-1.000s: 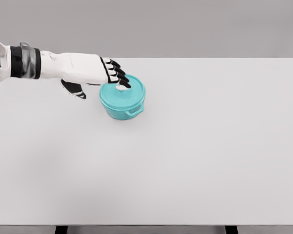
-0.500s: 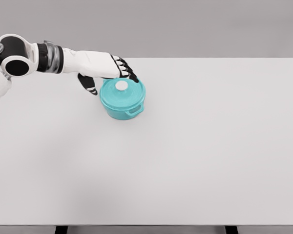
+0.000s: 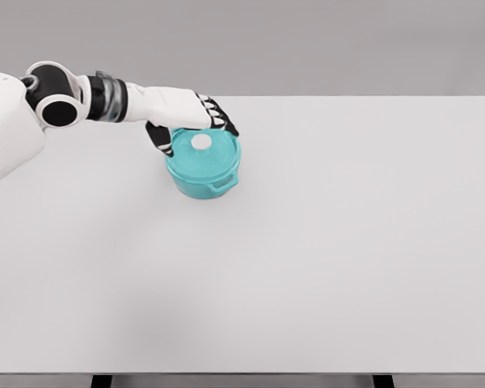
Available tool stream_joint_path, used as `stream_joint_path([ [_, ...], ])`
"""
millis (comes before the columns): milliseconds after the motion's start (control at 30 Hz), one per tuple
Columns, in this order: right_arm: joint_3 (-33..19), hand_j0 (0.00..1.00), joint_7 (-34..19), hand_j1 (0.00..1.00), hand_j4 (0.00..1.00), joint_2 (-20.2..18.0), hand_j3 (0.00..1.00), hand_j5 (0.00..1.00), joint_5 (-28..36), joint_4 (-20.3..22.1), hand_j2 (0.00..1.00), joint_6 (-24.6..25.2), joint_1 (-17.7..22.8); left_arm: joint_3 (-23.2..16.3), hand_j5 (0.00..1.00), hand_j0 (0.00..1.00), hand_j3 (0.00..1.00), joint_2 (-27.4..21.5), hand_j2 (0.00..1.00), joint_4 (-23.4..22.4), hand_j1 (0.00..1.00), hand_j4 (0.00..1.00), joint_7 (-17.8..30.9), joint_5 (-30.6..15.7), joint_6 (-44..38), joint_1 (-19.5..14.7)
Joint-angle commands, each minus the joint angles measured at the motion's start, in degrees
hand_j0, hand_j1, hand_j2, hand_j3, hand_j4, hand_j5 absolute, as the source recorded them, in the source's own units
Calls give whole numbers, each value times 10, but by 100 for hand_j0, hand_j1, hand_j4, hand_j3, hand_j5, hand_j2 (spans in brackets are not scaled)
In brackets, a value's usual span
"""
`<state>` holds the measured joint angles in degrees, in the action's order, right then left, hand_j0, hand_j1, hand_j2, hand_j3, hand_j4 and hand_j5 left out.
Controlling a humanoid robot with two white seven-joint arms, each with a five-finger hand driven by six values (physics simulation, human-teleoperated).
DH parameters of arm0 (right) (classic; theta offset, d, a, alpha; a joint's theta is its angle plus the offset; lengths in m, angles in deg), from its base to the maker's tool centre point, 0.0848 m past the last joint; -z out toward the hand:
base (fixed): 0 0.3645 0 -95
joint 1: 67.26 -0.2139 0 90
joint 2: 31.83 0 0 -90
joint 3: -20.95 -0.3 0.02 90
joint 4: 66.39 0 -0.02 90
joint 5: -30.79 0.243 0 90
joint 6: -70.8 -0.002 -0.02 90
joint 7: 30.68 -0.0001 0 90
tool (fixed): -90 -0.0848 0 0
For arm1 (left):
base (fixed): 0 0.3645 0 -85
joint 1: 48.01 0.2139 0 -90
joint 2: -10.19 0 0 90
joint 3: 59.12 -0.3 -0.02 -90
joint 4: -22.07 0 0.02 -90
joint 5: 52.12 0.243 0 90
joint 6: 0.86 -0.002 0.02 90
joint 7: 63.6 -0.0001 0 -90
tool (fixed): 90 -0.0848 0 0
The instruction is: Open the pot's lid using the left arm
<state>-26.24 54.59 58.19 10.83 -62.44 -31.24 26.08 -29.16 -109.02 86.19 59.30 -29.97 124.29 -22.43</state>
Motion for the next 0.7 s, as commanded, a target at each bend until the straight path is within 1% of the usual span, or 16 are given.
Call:
stream_joint_path([
  [0,0,100,0,100,100,0,100,100,0,0,100,0,0,0,100,100,100,3,100,-1,100,100,-15,11,-1,0],
  [100,0,100,0,100,100,0,100,100,0,0,100,0,0,0,92,92,92,2,92,-8,92,92,-16,16,-1,0],
  [133,0,100,0,100,100,0,100,100,0,0,100,0,0,-1,92,92,92,2,92,-8,92,92,-16,17,-1,0],
  [267,0,100,0,100,100,0,100,100,0,0,100,0,0,-4,84,84,84,2,84,-7,84,84,-16,17,-1,0],
  [333,0,100,0,100,100,0,100,100,0,0,100,0,0,-8,82,82,82,2,82,-7,82,82,-16,17,-1,0],
  [433,0,100,0,100,100,0,100,100,0,0,100,0,0,-11,76,76,76,2,76,-7,76,76,-16,17,-1,0],
  [667,0,100,0,100,100,0,100,100,0,0,100,0,0,-18,74,74,74,7,74,-6,74,74,-16,18,-1,0],
])
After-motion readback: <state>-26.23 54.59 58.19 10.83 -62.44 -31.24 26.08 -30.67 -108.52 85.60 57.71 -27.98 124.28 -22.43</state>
